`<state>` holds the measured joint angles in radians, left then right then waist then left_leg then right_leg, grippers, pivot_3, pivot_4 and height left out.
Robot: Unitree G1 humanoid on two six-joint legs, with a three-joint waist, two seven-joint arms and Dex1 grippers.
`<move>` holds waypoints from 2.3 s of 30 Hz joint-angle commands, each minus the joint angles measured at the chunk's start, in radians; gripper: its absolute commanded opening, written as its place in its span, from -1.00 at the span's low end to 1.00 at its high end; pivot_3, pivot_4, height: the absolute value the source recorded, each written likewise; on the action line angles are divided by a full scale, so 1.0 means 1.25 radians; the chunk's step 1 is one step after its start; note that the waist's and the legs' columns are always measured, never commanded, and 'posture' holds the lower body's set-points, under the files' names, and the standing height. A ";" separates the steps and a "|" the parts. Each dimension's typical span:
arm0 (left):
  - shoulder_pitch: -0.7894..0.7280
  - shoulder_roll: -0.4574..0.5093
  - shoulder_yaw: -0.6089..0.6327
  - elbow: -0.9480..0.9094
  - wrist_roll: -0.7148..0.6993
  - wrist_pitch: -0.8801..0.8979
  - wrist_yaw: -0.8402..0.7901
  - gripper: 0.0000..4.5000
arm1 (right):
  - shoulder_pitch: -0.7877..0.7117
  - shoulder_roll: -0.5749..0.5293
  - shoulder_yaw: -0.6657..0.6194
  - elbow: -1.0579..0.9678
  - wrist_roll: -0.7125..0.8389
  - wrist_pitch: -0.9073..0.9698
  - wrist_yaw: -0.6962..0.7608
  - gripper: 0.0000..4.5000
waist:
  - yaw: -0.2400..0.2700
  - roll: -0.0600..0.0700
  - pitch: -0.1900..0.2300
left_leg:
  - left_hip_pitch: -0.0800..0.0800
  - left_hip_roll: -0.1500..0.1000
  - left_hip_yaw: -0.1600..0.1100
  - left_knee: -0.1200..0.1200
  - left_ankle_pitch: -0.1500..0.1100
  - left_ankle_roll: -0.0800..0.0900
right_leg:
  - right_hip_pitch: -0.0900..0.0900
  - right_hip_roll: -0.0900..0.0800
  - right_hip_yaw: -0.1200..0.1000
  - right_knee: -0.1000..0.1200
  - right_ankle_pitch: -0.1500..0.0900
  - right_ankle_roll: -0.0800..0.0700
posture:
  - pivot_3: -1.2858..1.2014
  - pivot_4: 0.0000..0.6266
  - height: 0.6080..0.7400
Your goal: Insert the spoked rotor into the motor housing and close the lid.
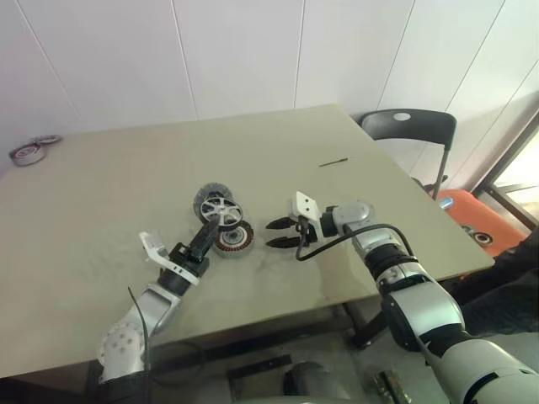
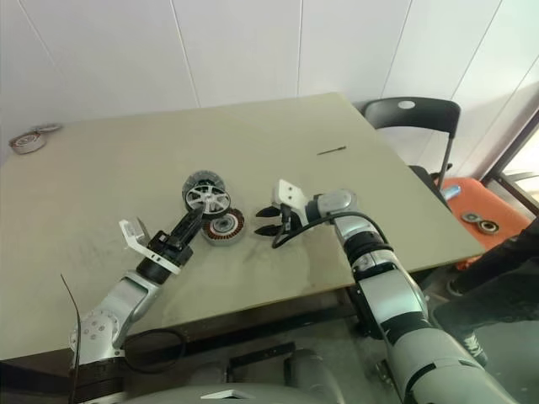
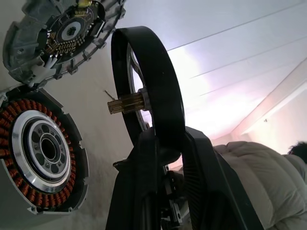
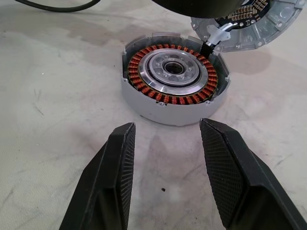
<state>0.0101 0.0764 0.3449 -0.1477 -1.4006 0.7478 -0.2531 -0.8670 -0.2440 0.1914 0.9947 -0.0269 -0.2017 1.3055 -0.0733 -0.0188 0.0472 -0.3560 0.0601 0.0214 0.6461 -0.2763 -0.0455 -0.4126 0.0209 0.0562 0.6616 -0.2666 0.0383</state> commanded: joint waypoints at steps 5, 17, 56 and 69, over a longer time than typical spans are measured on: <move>-0.005 -0.006 0.006 0.041 0.010 -0.020 -0.025 -0.84 | -0.009 -0.005 -0.001 -0.033 0.007 0.001 0.002 0.00 | -0.001 0.000 0.000 | 0.000 0.000 0.000 0.000 0.000 0.000 | 0.000 0.000 0.000 0.000 0.000 0.000 | 0.03 -1.00 1.00; -0.002 -0.021 -0.006 0.127 0.063 -0.012 -0.087 -0.84 | 0.000 -0.016 -0.002 -0.038 0.006 0.003 -0.001 0.00 | -0.011 0.000 0.000 | 0.000 0.000 0.000 -0.001 0.000 0.000 | 0.000 0.000 0.000 0.000 0.000 0.000 | 0.03 -1.00 1.00; 0.064 -0.040 -0.005 0.016 0.030 -0.024 -0.004 -0.84 | 0.017 -0.029 0.002 -0.050 0.006 -0.001 -0.014 0.00 | -0.026 0.000 0.000 | 0.001 0.000 0.000 -0.001 0.000 0.000 | 0.000 0.001 0.001 0.000 0.000 0.000 | 0.03 -1.00 1.00; 0.064 -0.038 -0.008 0.025 0.079 -0.040 -0.016 -0.52 | 0.015 -0.026 0.003 -0.051 0.006 0.000 -0.019 0.00 | -0.027 0.000 0.000 | 0.001 0.000 0.000 -0.001 0.000 0.000 | 0.000 0.001 0.001 0.000 0.000 0.000 | 0.03 -1.00 1.00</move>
<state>0.0927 0.0216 0.3269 -0.1198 -1.3162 0.7160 -0.2670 -0.8322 -0.2722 0.2005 0.9641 -0.0273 -0.1917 1.2840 -0.1065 -0.0187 0.0473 -0.3550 0.0602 0.0213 0.6454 -0.2765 -0.0452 -0.4126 0.0217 0.0576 0.6615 -0.2669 0.0384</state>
